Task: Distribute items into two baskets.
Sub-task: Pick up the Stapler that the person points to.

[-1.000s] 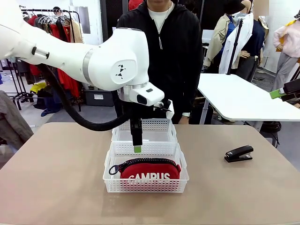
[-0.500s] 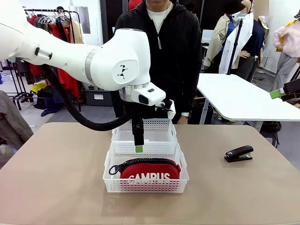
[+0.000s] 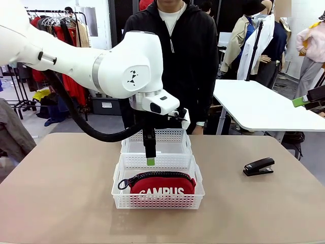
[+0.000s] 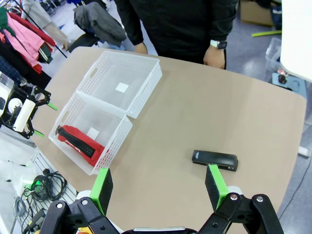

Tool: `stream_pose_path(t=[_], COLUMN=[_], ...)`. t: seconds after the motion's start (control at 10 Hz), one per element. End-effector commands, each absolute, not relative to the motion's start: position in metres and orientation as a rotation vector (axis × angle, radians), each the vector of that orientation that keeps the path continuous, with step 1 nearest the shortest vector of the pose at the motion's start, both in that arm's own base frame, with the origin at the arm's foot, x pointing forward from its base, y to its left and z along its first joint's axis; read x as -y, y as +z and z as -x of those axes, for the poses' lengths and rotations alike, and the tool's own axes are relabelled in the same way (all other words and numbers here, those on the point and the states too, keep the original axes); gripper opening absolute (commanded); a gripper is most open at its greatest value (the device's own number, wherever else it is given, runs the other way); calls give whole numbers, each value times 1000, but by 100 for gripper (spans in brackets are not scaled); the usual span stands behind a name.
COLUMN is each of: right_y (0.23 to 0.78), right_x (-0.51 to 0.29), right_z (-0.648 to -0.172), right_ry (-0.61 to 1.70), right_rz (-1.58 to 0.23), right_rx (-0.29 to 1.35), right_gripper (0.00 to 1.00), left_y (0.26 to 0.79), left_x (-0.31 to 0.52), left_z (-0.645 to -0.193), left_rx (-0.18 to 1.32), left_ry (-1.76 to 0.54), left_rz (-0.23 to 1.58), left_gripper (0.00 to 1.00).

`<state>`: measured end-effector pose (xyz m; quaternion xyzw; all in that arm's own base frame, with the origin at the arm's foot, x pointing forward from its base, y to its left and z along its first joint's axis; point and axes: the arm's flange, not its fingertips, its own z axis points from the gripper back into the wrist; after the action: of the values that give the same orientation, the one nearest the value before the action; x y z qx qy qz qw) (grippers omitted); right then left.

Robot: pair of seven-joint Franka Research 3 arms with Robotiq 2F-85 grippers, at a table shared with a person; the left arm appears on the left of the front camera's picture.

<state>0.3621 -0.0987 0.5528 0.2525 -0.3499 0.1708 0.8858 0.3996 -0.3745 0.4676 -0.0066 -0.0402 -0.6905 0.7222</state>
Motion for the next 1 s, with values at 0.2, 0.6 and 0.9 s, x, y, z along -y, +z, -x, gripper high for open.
stream_pose_path(t=[0.2, 0.6, 0.9], right_y=[553, 553, 553], right_x=[99, 99, 99], right_z=[-364, -364, -364], right_ry=[366, 366, 366], right_rz=[-542, -542, -542], right_rx=[744, 744, 744], right_gripper=[100, 100, 100], left_y=[468, 532, 576], left_x=[374, 294, 208], left_z=[-400, -394, -384], left_rx=[89, 239, 334], left_ry=[-1525, -1332, -1216], left_rz=[15, 140, 223], left_gripper=[100, 100, 100])
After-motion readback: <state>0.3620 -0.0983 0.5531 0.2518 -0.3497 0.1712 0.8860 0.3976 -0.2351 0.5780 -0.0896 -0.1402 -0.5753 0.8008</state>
